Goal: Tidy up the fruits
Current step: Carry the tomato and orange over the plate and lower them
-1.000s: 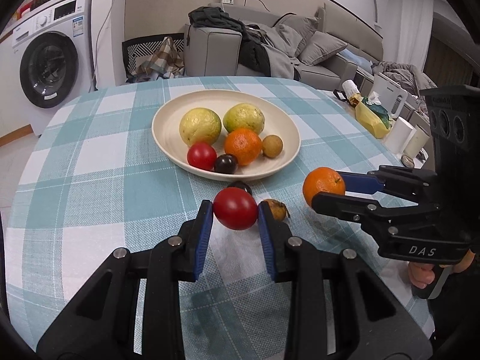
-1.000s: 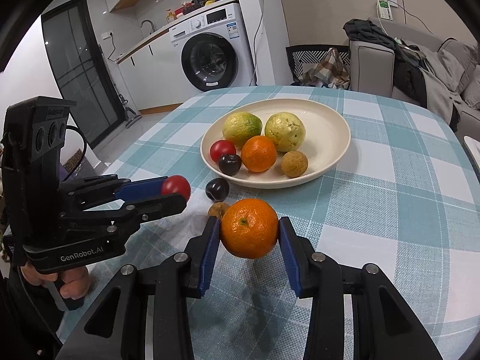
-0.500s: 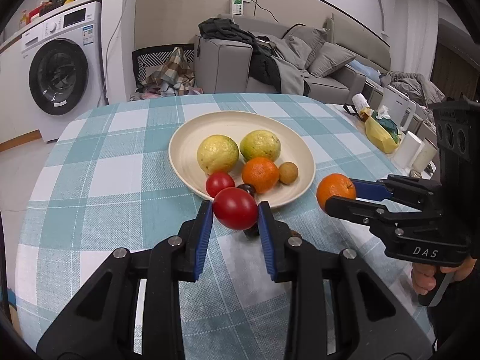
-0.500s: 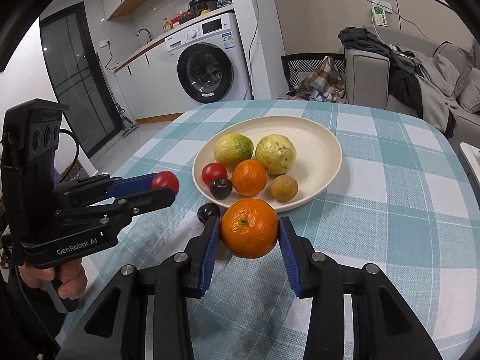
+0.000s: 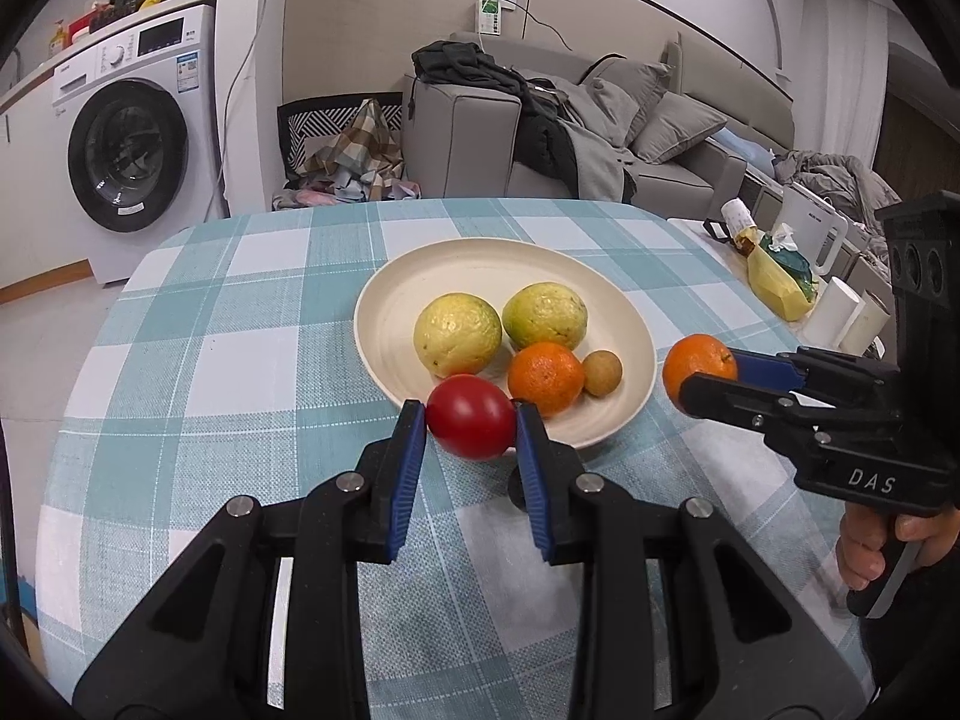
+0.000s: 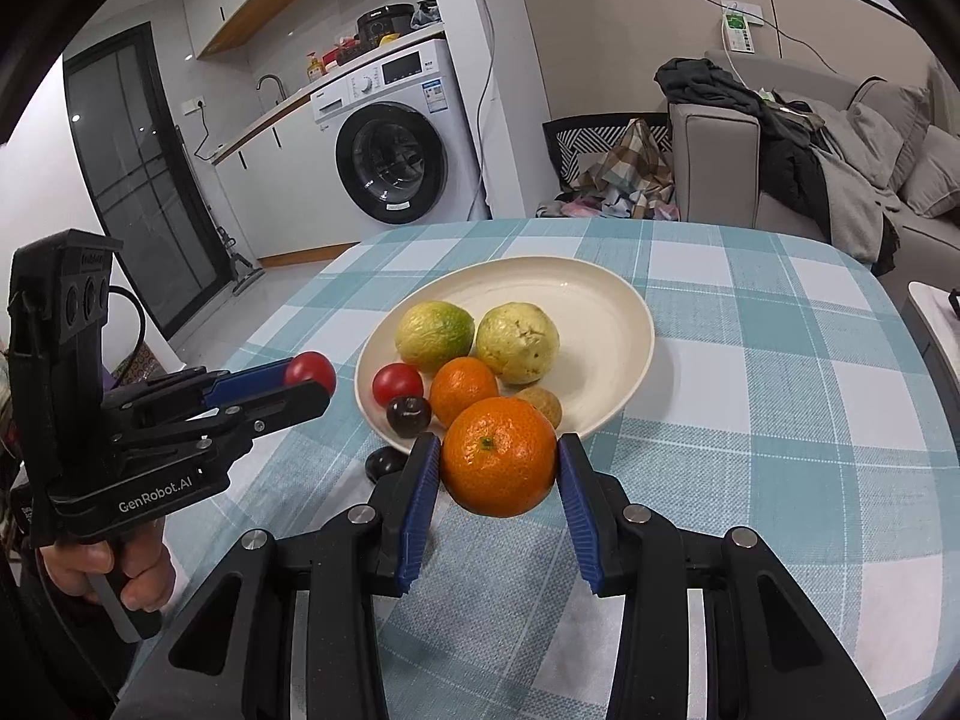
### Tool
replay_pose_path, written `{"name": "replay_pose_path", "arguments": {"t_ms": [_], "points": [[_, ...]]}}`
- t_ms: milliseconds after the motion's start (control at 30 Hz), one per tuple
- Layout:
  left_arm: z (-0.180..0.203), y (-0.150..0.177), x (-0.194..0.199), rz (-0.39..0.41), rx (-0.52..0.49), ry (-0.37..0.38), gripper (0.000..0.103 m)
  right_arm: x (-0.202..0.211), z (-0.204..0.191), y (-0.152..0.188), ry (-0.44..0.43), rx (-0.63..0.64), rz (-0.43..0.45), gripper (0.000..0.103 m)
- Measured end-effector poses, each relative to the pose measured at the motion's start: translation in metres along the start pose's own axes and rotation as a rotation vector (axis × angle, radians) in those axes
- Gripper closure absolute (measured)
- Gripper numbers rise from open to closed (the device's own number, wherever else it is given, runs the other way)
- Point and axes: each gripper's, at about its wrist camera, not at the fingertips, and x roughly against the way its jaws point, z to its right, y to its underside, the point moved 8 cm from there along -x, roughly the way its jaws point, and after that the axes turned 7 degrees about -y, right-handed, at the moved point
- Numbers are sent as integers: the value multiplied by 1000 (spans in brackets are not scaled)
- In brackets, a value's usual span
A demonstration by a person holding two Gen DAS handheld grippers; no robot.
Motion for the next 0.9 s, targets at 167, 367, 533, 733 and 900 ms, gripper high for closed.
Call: {"name": "replay_pose_path", "arguments": {"t_ms": [167,367,533,733,900], "points": [[-5,-4,-7,-5,14,-8,75,-4,5,-4,13,-8,-2,62],[-10,-7,-21,-17,5,-32,75,-11,16,-8,28,-28,4,62],[-12,-13,-30,-15,-2,-41,75,-16,27,-11,42,-56,7,62],[-16,-18,-43,-22,3,-55,75,-23,38,-15,59,-76,7,62],[-19,-22,-53,-24,4,-69,75,-27,45,-20,67,-96,14,62]]}}
